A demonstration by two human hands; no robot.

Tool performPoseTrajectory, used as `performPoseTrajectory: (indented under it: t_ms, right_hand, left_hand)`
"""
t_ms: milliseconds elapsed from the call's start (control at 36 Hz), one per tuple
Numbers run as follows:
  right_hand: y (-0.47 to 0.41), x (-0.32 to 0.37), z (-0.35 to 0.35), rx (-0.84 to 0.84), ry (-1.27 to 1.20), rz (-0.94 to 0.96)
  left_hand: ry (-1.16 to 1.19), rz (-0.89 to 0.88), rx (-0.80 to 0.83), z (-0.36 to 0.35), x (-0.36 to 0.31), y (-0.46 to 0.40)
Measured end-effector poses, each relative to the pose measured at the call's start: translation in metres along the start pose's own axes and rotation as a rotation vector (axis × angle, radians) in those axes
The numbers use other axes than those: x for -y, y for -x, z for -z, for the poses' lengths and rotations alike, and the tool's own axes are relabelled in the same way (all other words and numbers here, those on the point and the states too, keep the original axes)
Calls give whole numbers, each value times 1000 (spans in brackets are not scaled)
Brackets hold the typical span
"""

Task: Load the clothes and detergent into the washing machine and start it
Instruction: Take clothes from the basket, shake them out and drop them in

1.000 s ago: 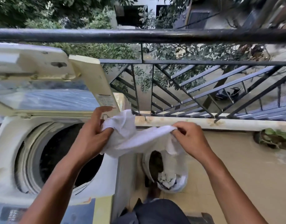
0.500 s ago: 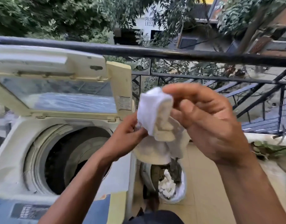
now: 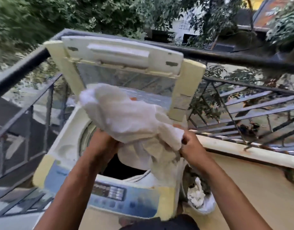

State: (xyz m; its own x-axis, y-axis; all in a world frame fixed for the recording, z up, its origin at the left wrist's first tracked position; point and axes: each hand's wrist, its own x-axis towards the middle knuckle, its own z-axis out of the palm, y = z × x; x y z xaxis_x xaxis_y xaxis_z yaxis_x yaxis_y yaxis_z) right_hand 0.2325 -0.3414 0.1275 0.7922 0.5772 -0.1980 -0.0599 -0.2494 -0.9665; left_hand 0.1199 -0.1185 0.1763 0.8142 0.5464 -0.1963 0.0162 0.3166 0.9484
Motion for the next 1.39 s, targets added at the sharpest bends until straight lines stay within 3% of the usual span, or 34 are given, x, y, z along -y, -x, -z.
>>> performPoseTrajectory:
  t_ms: [56, 222, 444, 611, 694, 778, 861, 1111, 1389]
  right_hand:
    - [-10, 5, -22, -30, 19, -57]
    - [-54, 6, -55, -151, 291, -63]
    - [-87, 6, -84, -292, 328, 46]
    - [-78, -10, -114, -304, 374, 88]
    - [-74, -32, -121, -103, 490, -31]
    - [-62, -50, -120, 343, 875, -204]
    - [-46, -67, -118, 442, 980, -238]
    - [-12, -89, -76, 135, 797, -178]
    - [32, -111, 7, -213, 434, -222]
  left_hand:
    - [-278, -100, -8, 16, -9, 6]
    - [-675, -158, 131, 109, -13, -31]
    - [-689, -76, -26, 165, 19, -55]
    - [-731, 71, 156, 163, 44, -57]
    - [-752, 172, 222, 155, 58, -58]
    - [-759, 251, 271, 147, 75, -58]
    - [-769, 314, 310, 139, 81, -52]
    - [-799, 314, 356, 101, 102, -35]
    - [-750, 244, 521, -3, 121, -21]
